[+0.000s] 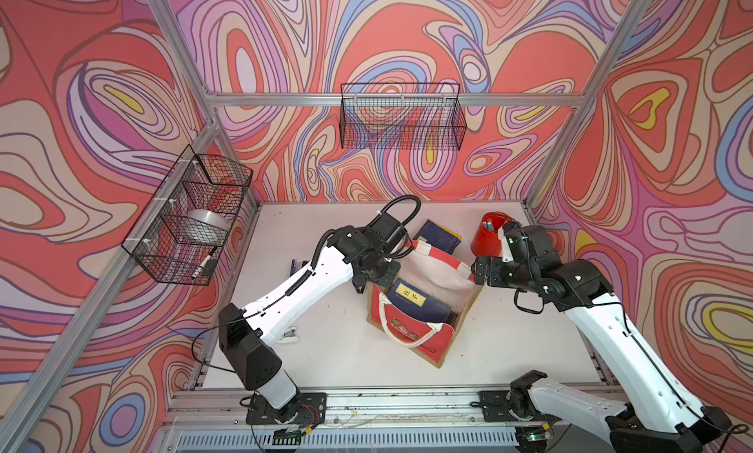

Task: Put the books into the canvas bag
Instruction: Move the canvas bag to the center of the board.

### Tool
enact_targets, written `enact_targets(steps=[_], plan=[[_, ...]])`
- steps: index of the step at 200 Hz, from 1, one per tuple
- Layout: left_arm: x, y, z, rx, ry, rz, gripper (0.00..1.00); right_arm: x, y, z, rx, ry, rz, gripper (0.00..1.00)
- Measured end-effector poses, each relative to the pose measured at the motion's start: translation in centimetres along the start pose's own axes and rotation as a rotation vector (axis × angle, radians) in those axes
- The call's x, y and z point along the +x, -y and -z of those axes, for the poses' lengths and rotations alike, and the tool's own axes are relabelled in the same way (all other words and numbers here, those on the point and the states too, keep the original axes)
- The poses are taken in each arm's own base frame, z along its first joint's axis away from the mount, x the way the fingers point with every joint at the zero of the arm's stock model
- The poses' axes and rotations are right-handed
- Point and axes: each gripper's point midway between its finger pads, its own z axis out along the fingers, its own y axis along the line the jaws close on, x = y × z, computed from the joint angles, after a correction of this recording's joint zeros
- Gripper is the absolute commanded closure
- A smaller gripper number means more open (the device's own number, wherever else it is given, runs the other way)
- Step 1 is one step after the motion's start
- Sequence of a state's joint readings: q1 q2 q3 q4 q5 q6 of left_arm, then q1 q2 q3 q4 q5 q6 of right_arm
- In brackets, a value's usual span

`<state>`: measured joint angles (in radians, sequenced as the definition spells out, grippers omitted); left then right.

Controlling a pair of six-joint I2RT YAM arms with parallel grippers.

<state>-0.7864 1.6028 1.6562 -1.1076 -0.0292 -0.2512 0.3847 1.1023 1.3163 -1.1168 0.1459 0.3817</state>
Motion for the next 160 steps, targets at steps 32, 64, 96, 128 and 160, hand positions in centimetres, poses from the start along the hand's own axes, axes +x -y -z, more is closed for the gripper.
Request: enact_targets(steps=[32,64,96,128,160], plan=[[2.8,0.3,1.3,0.063,-0.013,-0.004,1.00,-2.1,1.4,-3.0,0.024,-0.011,-0.054,0.02],[6.3,0.4,3.7,0.131,0.001,0.024,1.00,-4.1,2.8,-6.5,0.002,-0.018,-0.113,0.02],[7.8,0.5,5.4,0.173,0.024,0.044,1.00,-5.1,0.8,-9.1,-0.100,-0.032,-0.097,0.01],[7.6,-2.6,4.6,0.030,0.019,0.105,1.00,-5.7,-1.2,-9.3,-0.215,-0.024,-0.079,0.02],[7.4,-8.7,5.3,-0.138,0.053,0.293,1.00,-5.1,-3.2,-9.3,-0.314,-0.029,-0.049,0.02]])
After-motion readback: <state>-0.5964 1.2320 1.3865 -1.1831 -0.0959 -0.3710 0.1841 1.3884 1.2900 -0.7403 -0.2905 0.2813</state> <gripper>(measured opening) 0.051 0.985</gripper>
